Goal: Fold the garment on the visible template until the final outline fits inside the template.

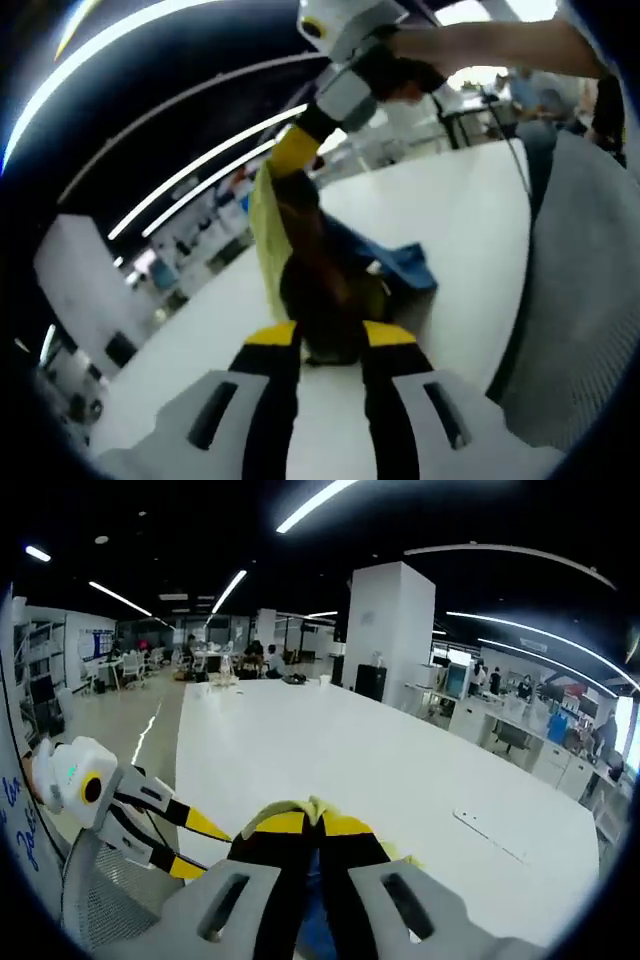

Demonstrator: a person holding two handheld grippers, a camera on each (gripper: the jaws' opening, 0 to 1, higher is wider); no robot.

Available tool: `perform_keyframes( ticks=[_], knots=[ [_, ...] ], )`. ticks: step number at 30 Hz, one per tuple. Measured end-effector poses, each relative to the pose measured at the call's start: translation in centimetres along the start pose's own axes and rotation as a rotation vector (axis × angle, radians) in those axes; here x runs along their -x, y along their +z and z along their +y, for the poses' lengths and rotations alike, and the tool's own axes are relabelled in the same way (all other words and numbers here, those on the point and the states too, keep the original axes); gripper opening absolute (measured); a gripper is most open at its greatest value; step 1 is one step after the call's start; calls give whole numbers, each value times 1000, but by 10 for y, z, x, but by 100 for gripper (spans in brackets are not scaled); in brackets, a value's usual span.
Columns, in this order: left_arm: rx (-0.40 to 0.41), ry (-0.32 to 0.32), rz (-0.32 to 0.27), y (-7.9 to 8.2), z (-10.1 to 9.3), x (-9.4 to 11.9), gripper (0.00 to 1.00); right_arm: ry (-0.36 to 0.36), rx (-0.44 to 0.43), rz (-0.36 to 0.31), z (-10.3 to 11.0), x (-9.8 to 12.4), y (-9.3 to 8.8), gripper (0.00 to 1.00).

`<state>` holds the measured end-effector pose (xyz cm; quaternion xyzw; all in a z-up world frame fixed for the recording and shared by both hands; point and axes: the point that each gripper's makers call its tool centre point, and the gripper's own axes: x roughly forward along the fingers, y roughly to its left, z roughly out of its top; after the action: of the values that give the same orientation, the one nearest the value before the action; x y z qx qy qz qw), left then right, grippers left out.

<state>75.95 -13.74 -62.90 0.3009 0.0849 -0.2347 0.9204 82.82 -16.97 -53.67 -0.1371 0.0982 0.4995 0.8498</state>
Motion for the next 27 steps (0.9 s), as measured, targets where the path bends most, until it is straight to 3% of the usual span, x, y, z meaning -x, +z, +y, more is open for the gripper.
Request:
perform_keyframes(
  ticks=[7,17,20,24,27],
  knots=[
    [-62,18,-13,6,0,-15,16,7,-22,-30,2,0,7,4],
    [-128,78,-13,8,10,-22,4,4,-68,-49,0,5,9,4],
    [-124,95,-30,14,16,-19,0,-8,-63,-43,-2,8,6,4],
    [-109,121,-56,21,28,-11,0,-3,-153,-69,-8,14,2,4],
    [-95,136,-60,25,39,-5,0,-19,-167,-66,-15,18,-4,4]
  ],
)
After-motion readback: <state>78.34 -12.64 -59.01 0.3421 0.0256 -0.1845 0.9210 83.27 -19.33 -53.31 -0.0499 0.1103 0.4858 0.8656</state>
